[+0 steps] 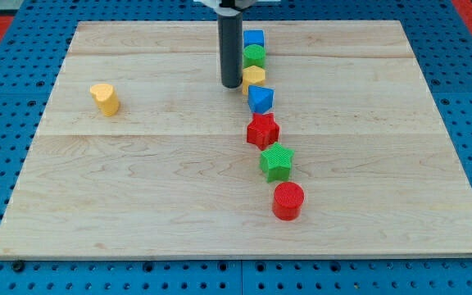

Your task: Move the yellow heart above the blue cube

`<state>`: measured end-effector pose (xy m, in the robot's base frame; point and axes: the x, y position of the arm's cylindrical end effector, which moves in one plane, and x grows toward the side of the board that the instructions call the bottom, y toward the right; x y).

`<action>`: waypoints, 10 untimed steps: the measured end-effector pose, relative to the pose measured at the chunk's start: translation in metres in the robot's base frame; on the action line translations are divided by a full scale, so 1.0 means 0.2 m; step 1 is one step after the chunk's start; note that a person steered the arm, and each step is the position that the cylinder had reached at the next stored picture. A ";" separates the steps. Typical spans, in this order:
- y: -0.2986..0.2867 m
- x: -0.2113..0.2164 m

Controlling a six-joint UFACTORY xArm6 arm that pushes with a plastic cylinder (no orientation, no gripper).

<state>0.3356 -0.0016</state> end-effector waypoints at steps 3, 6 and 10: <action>-0.64 0.53; -0.92 -0.03; -0.80 -0.32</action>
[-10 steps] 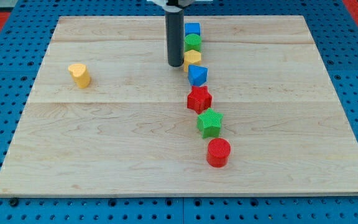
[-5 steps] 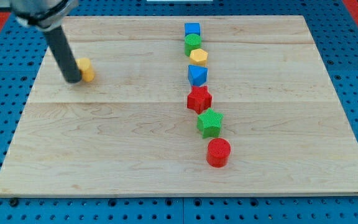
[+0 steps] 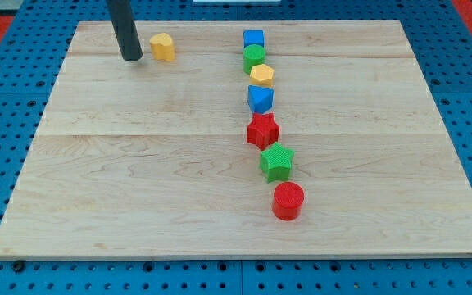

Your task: Move the yellow heart above the blue cube

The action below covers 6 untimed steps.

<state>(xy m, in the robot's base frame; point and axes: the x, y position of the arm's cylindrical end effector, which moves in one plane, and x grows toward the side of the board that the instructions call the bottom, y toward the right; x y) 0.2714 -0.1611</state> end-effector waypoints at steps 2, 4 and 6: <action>0.48 -0.15; 0.31 -0.22; 0.68 -0.31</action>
